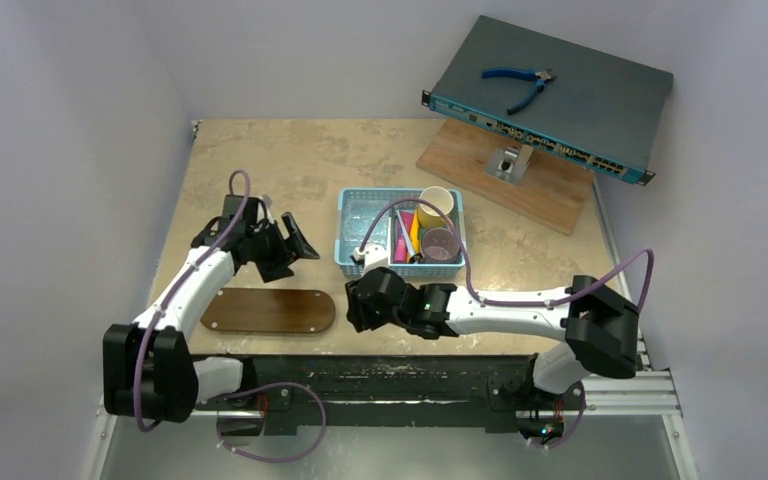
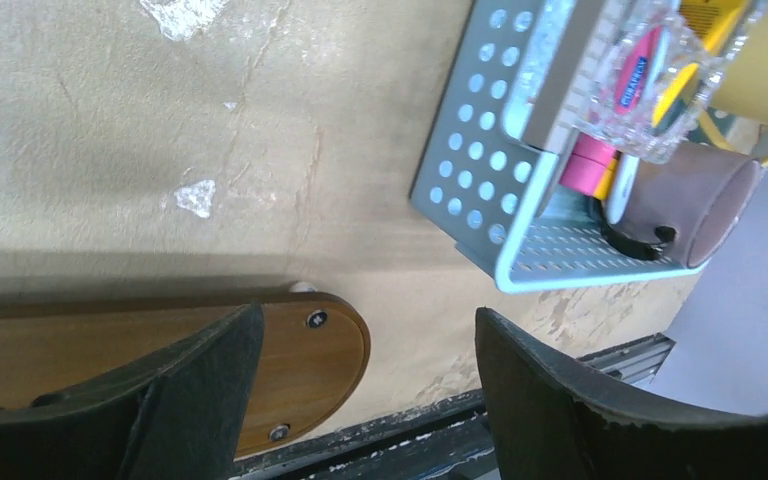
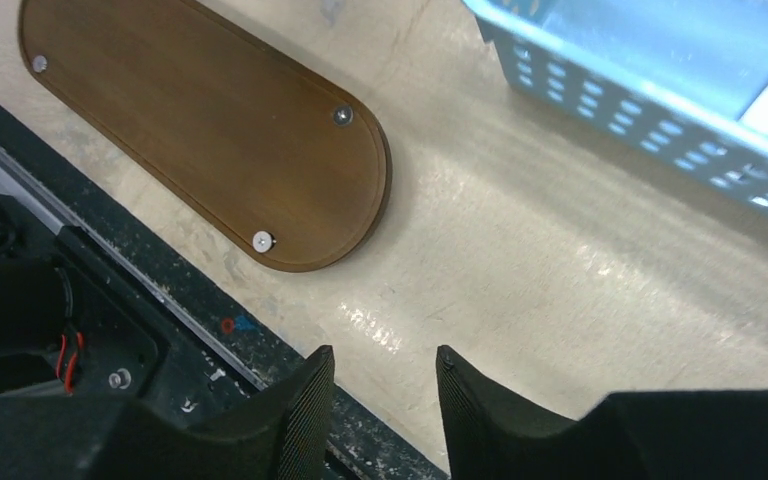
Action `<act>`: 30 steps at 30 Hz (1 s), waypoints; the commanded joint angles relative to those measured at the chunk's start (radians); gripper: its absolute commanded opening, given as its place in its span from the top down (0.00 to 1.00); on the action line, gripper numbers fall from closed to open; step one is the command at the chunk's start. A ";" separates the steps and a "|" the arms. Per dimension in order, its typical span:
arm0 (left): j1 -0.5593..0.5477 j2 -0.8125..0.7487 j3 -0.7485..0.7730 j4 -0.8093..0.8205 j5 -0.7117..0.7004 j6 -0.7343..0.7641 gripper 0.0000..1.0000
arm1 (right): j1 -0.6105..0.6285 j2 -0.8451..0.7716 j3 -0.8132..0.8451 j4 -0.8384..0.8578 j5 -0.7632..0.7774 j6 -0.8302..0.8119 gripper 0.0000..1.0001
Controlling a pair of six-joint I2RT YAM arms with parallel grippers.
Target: Prepare toiletry sets of a toothbrush and toothpaste on the tray
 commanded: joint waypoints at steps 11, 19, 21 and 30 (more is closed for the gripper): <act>-0.004 -0.268 0.102 -0.186 0.012 0.107 0.19 | 0.002 0.153 0.049 0.103 -0.015 0.201 0.46; -0.003 -0.334 0.100 -0.231 -0.012 0.171 0.18 | 0.002 0.244 0.141 0.060 0.029 0.254 0.46; -0.004 -0.341 0.081 -0.222 -0.009 0.185 0.18 | 0.002 0.263 0.157 0.051 0.039 0.272 0.46; -0.003 -0.363 0.107 -0.255 0.045 0.215 0.17 | 0.002 0.341 0.257 -0.059 0.121 0.314 0.46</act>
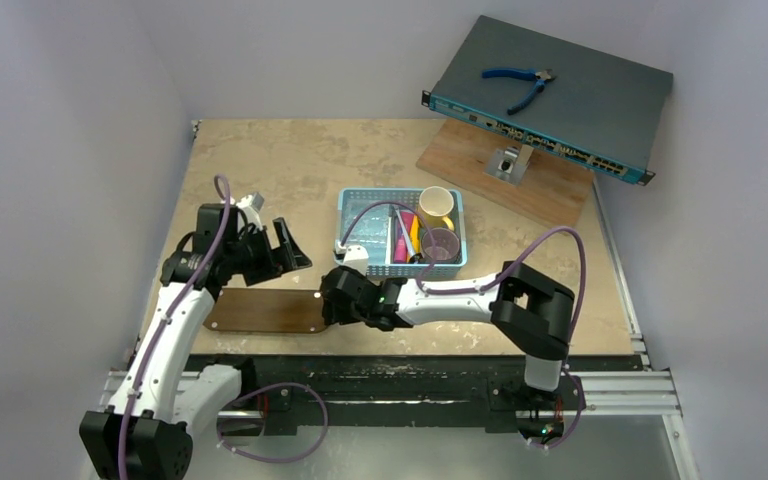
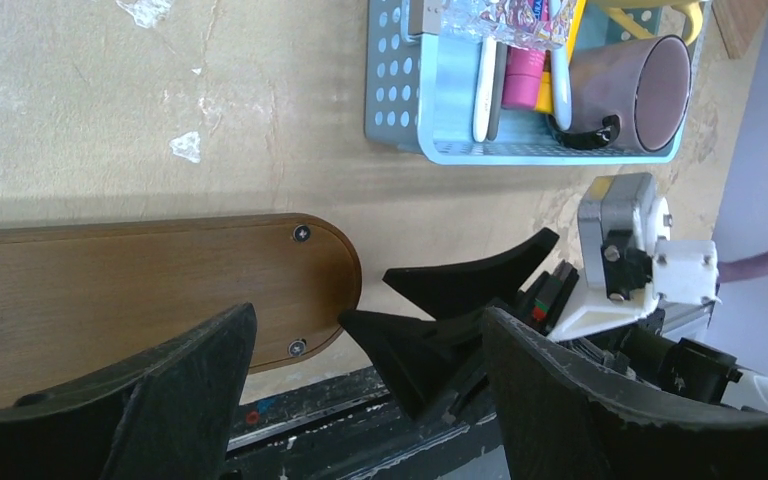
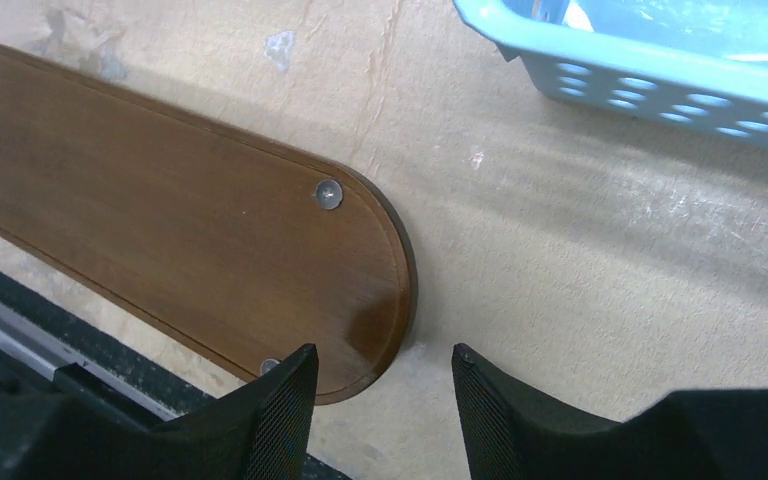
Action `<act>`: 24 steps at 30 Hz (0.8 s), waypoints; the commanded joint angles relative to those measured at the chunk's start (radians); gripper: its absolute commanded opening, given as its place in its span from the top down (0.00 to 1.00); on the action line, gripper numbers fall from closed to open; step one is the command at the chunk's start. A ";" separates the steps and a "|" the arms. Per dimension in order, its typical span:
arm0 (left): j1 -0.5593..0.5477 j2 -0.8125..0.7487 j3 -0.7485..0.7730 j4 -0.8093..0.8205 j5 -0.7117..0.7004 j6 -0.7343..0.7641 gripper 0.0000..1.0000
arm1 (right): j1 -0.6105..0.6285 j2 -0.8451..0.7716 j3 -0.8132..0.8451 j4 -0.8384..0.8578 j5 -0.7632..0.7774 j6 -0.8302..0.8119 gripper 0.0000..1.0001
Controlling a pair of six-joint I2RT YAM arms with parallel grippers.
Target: Prepare toiletry sets of a toothbrush and toothpaste on the tray
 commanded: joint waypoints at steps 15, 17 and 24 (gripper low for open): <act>-0.004 -0.068 0.028 -0.026 0.032 0.101 0.00 | 0.002 0.072 0.109 -0.154 0.142 0.059 0.49; -0.003 -0.076 0.023 -0.024 0.038 0.101 0.00 | 0.002 0.077 0.107 -0.163 0.143 0.061 0.49; -0.004 -0.090 0.024 -0.033 0.033 0.109 0.00 | 0.002 0.074 0.088 -0.194 0.163 0.070 0.51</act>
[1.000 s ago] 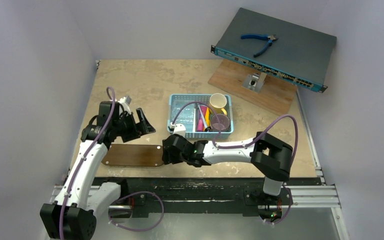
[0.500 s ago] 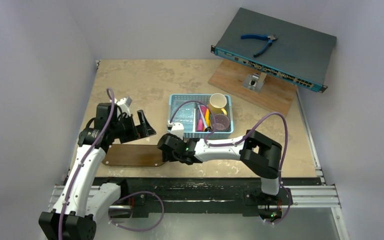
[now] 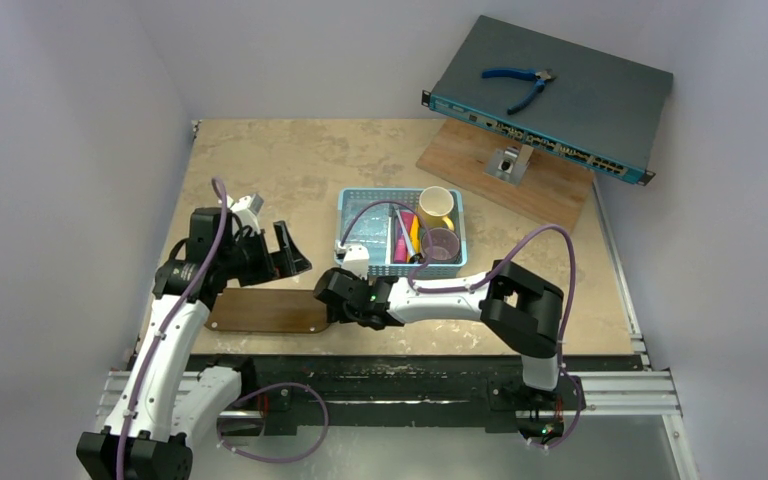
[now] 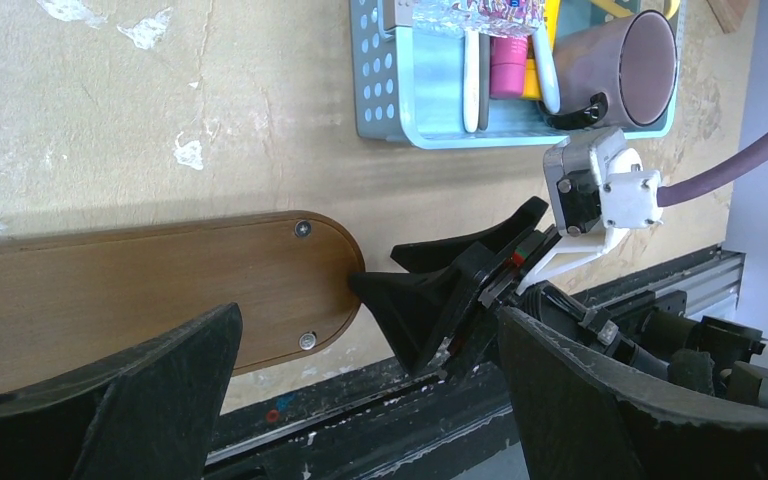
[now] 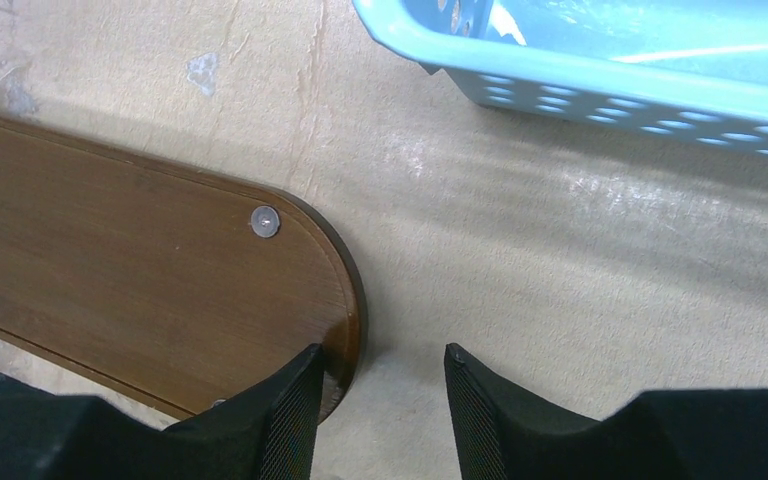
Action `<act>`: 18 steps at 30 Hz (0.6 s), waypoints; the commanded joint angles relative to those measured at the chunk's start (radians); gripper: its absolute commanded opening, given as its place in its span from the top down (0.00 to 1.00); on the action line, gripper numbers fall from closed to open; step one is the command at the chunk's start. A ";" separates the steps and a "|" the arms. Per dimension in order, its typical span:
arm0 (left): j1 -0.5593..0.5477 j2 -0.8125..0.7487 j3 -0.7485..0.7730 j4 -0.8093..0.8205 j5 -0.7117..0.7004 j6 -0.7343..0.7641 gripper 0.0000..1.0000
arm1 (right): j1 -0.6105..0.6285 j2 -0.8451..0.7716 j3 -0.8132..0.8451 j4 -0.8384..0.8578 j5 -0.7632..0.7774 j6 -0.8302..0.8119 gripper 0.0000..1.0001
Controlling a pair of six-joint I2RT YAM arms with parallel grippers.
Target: Prepare toiletry sets of a toothbrush and toothpaste on the tray
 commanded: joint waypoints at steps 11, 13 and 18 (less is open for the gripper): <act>-0.003 -0.016 0.011 0.000 0.008 0.031 0.00 | 0.001 -0.021 -0.049 -0.087 0.078 0.020 0.53; -0.003 -0.016 0.012 0.000 0.006 0.030 0.00 | 0.001 -0.026 -0.060 -0.087 0.078 0.022 0.53; -0.004 -0.014 0.009 -0.002 0.004 0.030 0.00 | 0.001 -0.046 -0.087 -0.091 0.089 0.027 0.54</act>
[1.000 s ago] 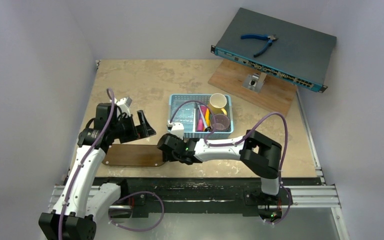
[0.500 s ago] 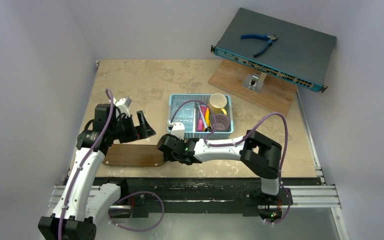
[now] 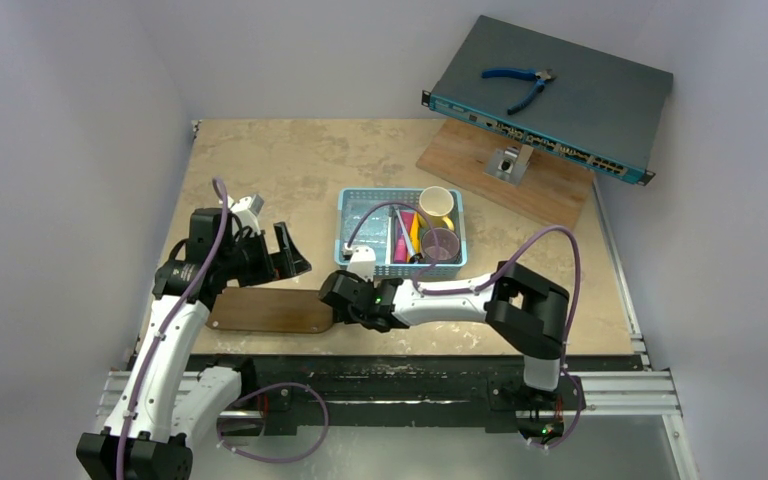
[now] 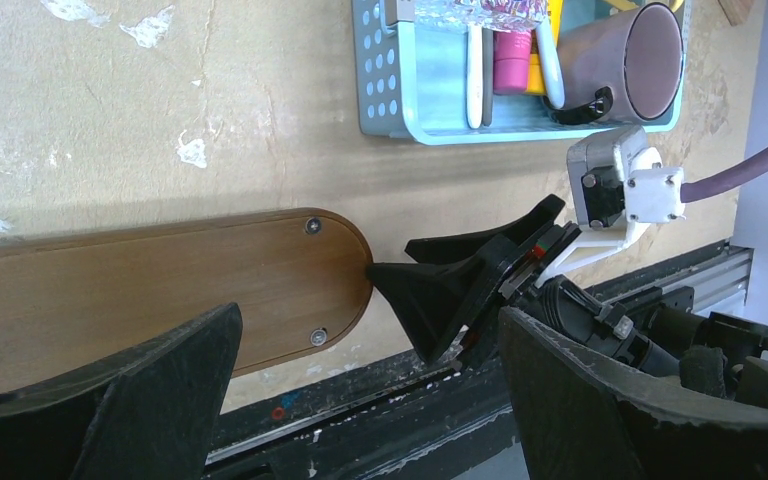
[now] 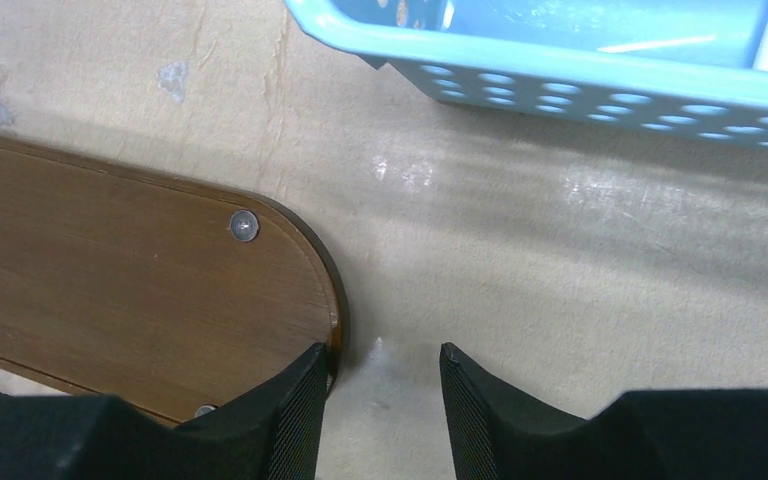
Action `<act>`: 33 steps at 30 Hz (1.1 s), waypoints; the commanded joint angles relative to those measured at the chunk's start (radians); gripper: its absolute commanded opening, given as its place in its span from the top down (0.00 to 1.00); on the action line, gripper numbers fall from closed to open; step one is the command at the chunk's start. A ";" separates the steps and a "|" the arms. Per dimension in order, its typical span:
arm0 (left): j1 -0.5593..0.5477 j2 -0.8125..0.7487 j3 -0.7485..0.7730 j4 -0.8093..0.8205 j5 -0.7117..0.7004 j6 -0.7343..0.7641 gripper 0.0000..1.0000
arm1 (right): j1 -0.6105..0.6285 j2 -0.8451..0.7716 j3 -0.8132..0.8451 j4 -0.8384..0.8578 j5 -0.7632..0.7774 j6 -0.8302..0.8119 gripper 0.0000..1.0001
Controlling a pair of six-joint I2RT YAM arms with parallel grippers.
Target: Prepare toiletry sets of a toothbrush and toothpaste on the tray
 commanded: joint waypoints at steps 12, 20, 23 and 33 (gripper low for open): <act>-0.004 -0.011 0.010 0.003 -0.001 0.015 0.00 | -0.002 -0.092 -0.125 -0.152 0.119 0.026 0.55; -0.003 -0.013 0.010 0.003 -0.003 0.015 0.00 | -0.010 -0.161 -0.248 -0.174 0.134 0.068 0.55; -0.003 -0.013 0.010 0.003 -0.002 0.014 0.00 | -0.013 -0.186 -0.289 -0.188 0.139 0.088 0.55; -0.004 -0.012 0.008 0.001 0.001 0.017 0.00 | -0.032 -0.301 -0.396 -0.258 0.178 0.141 0.55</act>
